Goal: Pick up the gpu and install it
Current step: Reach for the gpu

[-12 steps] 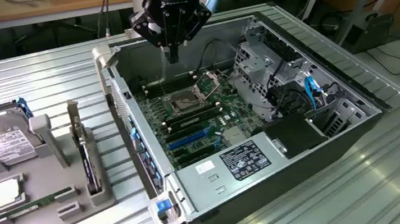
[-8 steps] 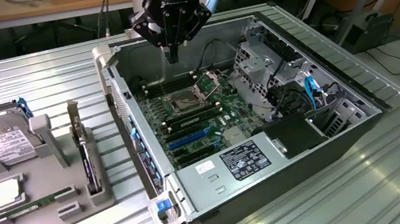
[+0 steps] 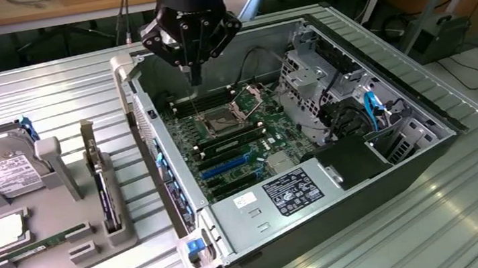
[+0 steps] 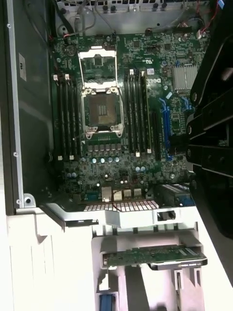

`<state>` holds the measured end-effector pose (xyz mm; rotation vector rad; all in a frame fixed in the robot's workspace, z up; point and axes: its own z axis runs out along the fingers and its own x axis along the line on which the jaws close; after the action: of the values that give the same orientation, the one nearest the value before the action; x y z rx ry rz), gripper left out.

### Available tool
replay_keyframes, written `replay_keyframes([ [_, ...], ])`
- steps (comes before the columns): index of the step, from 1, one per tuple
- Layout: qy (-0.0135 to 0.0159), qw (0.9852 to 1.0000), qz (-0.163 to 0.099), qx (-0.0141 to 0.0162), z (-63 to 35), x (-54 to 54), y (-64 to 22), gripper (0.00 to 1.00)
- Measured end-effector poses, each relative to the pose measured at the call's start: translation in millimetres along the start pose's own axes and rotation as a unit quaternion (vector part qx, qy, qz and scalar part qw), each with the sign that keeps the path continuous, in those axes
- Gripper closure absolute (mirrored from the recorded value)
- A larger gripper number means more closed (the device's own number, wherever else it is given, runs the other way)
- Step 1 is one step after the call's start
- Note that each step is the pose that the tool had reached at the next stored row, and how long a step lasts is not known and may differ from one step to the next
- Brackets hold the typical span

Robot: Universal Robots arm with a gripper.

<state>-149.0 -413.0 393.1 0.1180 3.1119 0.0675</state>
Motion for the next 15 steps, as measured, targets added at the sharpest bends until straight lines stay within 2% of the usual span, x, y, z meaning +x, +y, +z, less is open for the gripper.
replay_keyframes([
  [2, -0.0001, 1.0, 0.0, 0.0, 0.2, 14.3, -2.6, 0.89],
  [12, -0.0002, 1.0, 0.0, 0.0013, 5.6, 59.7, -9.1, 0.89],
  [15, -0.0002, 1.0, 0.0, 0.002, 10.0, 85.1, -13.0, 0.89],
])
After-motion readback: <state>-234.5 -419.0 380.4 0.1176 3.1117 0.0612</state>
